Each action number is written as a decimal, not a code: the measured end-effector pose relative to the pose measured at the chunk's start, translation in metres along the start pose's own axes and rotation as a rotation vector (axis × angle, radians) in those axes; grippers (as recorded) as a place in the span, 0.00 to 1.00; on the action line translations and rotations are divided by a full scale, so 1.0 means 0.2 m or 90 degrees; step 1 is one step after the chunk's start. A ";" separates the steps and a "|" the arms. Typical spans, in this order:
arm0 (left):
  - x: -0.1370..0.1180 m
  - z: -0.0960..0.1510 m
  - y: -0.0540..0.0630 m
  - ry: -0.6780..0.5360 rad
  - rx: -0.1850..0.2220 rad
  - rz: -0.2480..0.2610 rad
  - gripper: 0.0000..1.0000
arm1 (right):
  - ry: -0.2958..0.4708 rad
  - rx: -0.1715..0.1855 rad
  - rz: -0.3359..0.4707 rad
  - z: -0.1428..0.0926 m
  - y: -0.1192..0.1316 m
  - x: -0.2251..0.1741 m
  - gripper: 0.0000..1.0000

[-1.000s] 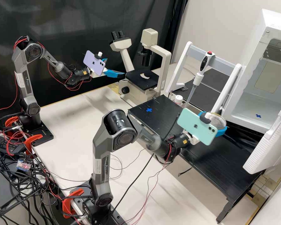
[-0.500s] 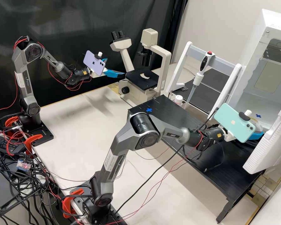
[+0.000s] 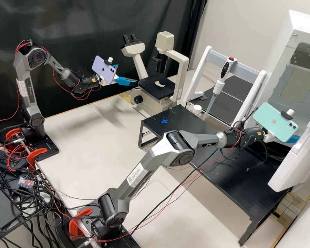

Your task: Move the petri dish to the incubator

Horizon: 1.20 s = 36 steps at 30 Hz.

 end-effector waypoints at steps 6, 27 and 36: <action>0.00 0.00 0.00 0.000 0.000 0.000 1.00 | -0.001 -0.011 0.001 -0.02 -0.02 0.08 0.00; 0.00 0.00 0.00 0.000 0.000 0.000 1.00 | -0.003 -0.021 -0.023 0.04 -0.12 0.06 1.00; 0.00 0.00 0.00 0.000 0.000 0.000 1.00 | 0.015 0.023 0.001 0.11 -0.05 -0.21 1.00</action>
